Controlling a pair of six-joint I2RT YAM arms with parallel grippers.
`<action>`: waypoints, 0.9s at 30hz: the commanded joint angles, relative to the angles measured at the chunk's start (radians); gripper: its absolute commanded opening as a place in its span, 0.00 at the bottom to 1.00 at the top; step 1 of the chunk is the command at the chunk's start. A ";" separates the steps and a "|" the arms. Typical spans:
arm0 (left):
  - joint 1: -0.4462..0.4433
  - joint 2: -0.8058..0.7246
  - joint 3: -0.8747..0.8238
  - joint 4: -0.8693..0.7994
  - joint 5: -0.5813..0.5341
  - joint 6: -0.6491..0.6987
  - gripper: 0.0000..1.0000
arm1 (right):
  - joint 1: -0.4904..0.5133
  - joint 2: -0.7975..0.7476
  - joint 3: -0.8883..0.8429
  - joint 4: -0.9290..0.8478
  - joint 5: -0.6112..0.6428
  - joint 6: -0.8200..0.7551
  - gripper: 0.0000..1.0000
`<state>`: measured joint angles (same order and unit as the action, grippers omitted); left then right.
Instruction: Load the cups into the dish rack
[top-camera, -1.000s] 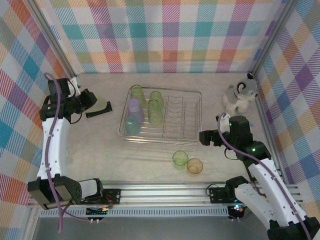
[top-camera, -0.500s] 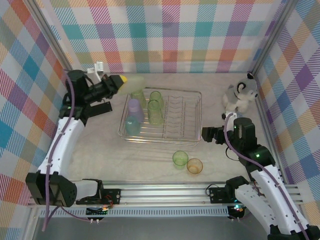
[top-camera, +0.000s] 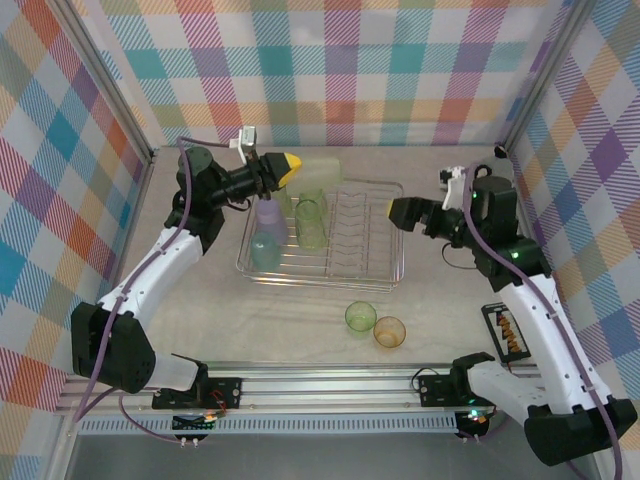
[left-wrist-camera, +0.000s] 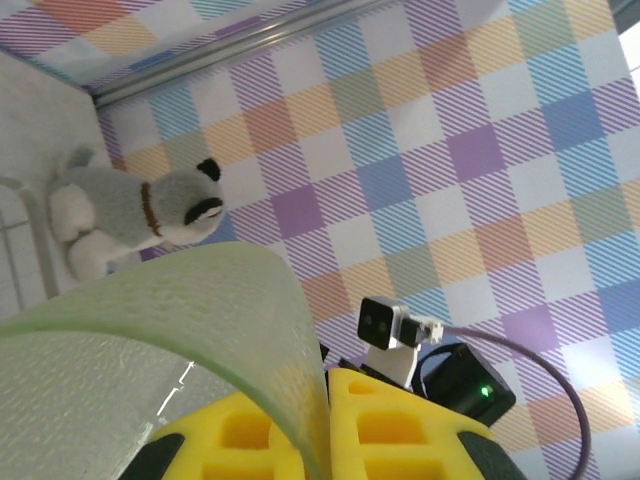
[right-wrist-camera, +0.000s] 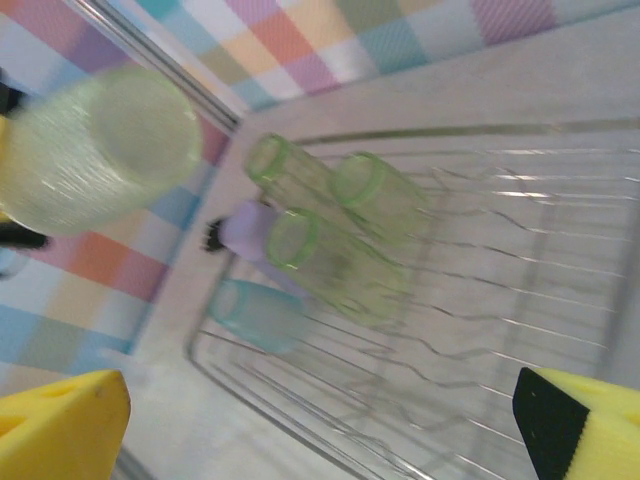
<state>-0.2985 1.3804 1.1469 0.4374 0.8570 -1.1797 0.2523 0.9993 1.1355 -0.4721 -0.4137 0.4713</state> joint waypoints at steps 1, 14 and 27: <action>-0.013 0.005 -0.015 0.168 0.031 -0.079 0.00 | -0.010 0.034 0.034 0.218 -0.252 0.170 0.99; -0.024 0.044 -0.039 0.302 0.047 -0.180 0.00 | 0.002 0.234 0.085 0.438 -0.404 0.390 0.99; -0.036 0.060 -0.079 0.394 0.066 -0.242 0.00 | 0.096 0.441 0.169 0.564 -0.449 0.448 0.99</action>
<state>-0.3225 1.4376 1.0813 0.7197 0.8982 -1.3811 0.3355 1.4246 1.2648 0.0307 -0.8360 0.9058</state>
